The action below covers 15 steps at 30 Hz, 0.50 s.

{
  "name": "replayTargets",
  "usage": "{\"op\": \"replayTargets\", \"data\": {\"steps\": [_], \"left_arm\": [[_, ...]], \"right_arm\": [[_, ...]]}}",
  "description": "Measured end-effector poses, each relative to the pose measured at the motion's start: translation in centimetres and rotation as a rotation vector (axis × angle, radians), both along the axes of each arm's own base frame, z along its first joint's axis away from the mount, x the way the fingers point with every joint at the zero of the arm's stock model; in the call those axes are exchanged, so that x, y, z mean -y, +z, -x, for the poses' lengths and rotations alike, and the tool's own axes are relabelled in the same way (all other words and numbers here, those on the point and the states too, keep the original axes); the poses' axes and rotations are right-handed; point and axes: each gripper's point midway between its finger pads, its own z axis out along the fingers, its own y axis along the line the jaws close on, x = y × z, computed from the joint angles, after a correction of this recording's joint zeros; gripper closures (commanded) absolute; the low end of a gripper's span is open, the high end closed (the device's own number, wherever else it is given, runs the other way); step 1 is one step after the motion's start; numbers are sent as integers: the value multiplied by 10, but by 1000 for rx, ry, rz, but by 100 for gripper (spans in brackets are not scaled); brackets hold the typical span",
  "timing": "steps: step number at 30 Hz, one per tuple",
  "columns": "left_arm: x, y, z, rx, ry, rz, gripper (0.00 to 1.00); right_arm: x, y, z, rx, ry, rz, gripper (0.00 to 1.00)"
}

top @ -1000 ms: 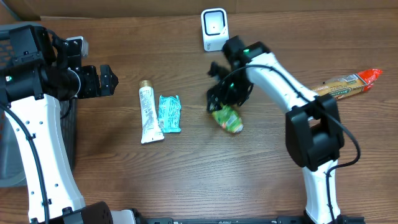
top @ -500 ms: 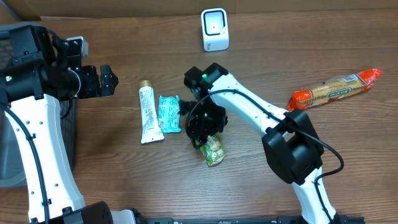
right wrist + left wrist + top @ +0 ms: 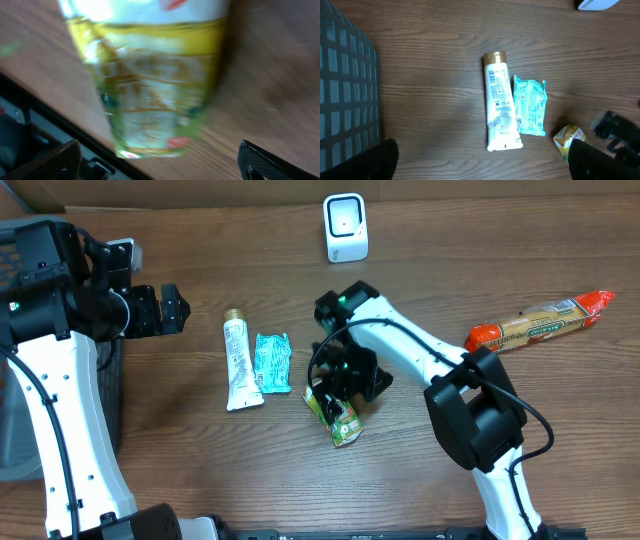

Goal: Scan the item barcode

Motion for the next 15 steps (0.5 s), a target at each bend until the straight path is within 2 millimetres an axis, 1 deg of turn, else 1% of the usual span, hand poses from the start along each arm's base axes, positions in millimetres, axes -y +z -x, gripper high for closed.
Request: {"op": "replayTargets", "data": {"steps": [2,3,6,7,9,12,15], "left_arm": [[0,0,0,0,0,0,1],[0,0,0,0,0,0,0],[0,0,0,0,0,0,0],[0,0,0,0,0,0,0],[0,0,0,0,0,0,0],[0,0,0,0,0,0,0],[0,0,0,0,0,0,0]], "right_arm": [[-3,-4,8,-22,16,-13,1],[-3,-7,12,-31,24,-18,4],[1,-17,20,-56,33,-14,18],[4,-19,23,-62,34,-7,25],[10,-24,26,-68,42,15,32],[17,-26,23,-51,46,55,41],[31,-30,13,6,53,129,46]]}}
